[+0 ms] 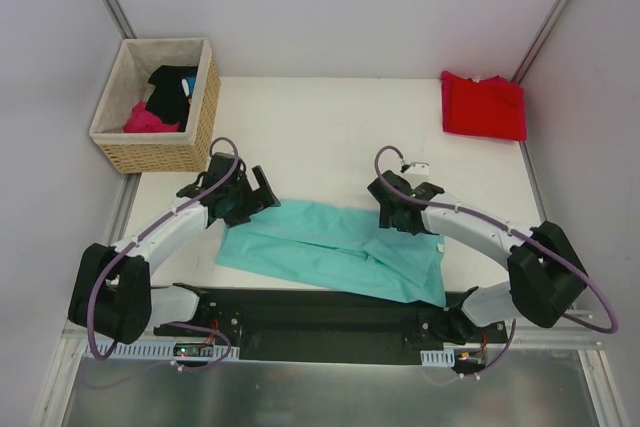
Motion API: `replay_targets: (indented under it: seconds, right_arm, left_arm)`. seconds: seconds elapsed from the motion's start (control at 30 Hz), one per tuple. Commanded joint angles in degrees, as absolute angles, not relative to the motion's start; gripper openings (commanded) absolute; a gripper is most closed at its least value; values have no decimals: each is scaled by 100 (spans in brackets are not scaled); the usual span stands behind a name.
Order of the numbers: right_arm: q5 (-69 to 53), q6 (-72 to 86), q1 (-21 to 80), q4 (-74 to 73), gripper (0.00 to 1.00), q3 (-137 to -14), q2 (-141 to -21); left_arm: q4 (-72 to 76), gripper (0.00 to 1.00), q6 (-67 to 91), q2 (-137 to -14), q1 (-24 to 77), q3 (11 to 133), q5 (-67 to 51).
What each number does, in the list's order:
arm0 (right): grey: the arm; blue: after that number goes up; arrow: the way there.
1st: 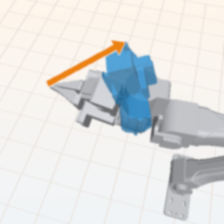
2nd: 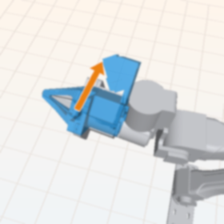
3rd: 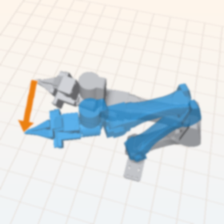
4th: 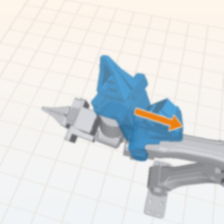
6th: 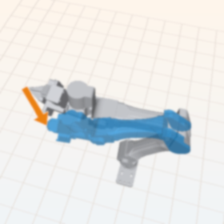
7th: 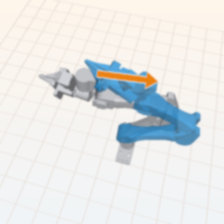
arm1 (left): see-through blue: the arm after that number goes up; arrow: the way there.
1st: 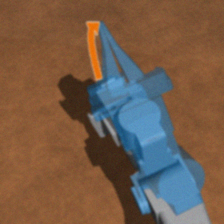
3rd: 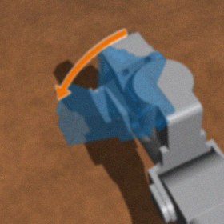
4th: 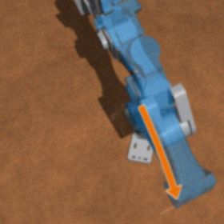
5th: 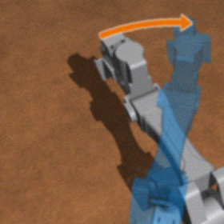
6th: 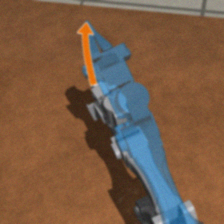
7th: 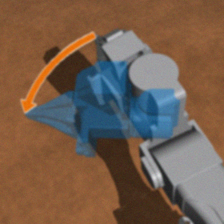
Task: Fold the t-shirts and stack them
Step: Fold the other side of the tshirt into a rectangle
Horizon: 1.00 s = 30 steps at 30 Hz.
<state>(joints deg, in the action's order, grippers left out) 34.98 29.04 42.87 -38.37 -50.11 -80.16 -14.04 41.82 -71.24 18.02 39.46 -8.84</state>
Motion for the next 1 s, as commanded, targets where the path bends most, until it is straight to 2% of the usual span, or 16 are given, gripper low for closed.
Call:
replay_targets:
  seconds: [0.0,0.4,0.97]
  right_arm:
    - [3314,2865,4043,-3744,96,-4939,-8322]
    - [3208,2857,3709,-3964,97,-5449,-9491]
    - [3059,2092,2963,-4148,97,-7566,-11240]
  left_arm:
    - [-1406,99,4280,-7259,1828,3894,-492]
    - [-906,99,4245,-8226,1828,3964,-501]
    - [-870,99,4544,-9421,1635,5141,-396]
